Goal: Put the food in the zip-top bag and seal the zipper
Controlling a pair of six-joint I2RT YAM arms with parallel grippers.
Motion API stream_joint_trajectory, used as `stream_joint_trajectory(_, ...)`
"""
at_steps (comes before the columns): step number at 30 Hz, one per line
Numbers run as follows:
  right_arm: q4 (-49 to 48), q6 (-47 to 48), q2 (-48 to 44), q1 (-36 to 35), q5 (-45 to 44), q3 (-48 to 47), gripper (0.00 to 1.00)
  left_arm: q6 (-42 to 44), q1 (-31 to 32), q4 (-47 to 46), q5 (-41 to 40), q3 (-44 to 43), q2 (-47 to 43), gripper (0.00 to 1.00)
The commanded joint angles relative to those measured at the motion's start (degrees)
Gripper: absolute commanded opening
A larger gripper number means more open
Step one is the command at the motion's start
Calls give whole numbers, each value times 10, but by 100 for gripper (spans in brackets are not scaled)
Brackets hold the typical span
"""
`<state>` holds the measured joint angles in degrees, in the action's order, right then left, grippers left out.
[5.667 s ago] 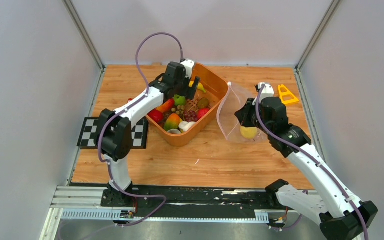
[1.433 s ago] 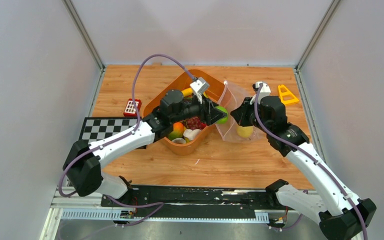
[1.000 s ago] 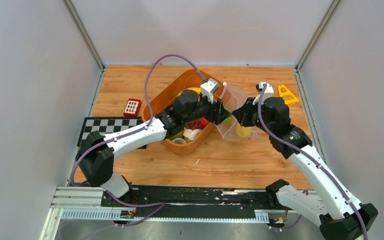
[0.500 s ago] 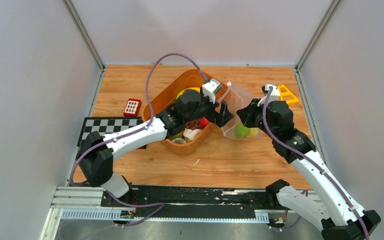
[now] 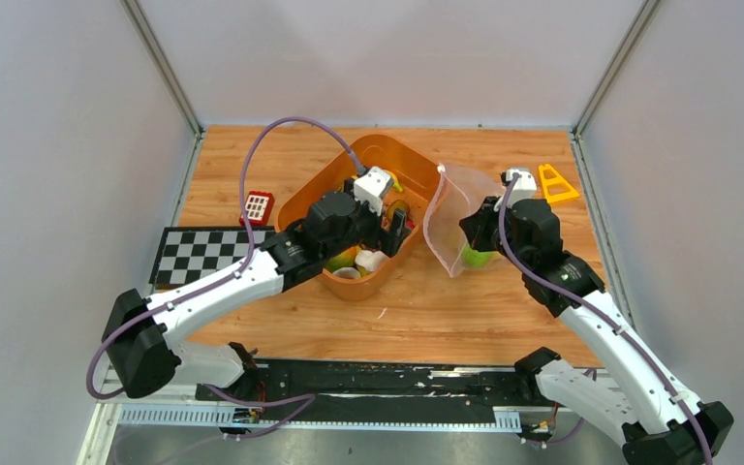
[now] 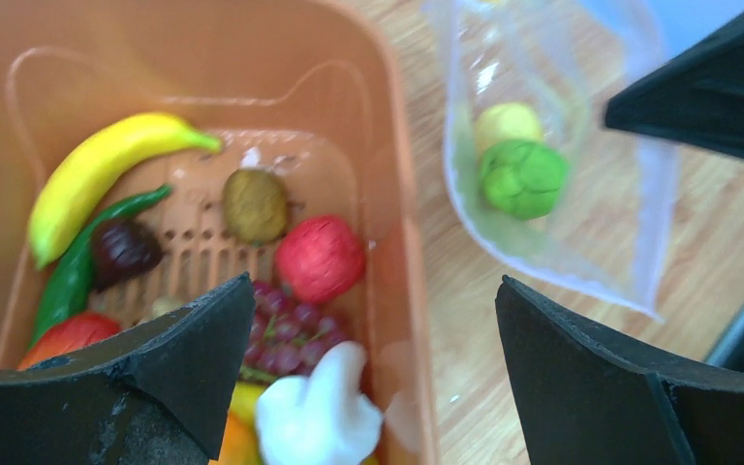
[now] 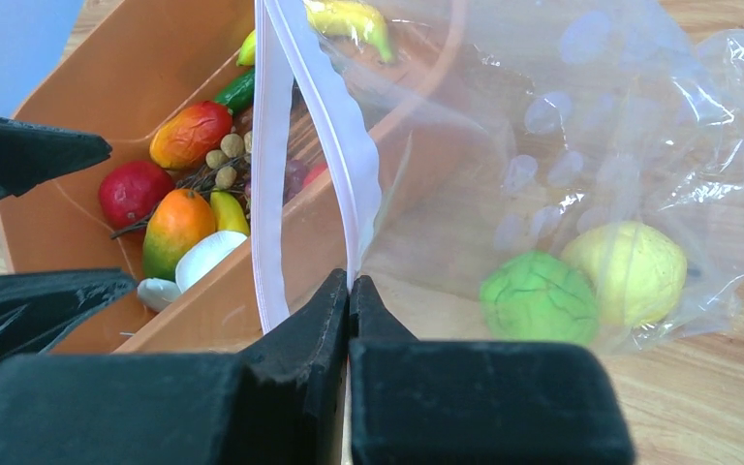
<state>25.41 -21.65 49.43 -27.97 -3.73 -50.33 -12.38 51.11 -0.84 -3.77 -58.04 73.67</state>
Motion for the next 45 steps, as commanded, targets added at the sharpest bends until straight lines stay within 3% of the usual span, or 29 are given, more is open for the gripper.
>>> stream_joint_trajectory(1,-48,18,-2,-2,13,7,0,37,-21,84,-85,-1,-7,100)
stream_joint_trajectory(8,-42,24,0,-2,9,-7,0,22,-86,146,-99,-13,29,100)
stream_joint_trajectory(14,-34,25,-1,-2,10,-8,0,60,-124,241,-44,-92,154,100)
stream_joint_trajectory(17,-29,25,2,-2,14,-13,0,64,-130,278,-54,-150,215,100)
stream_joint_trajectory(27,-23,21,-2,-2,9,-11,0,74,-135,304,-54,-237,339,99)
stream_joint_trajectory(35,-23,19,-3,-2,6,-9,0,32,-134,308,-70,-229,372,95)
stream_joint_trajectory(45,-22,16,3,-1,10,-11,0,47,-134,324,-53,-212,376,71)
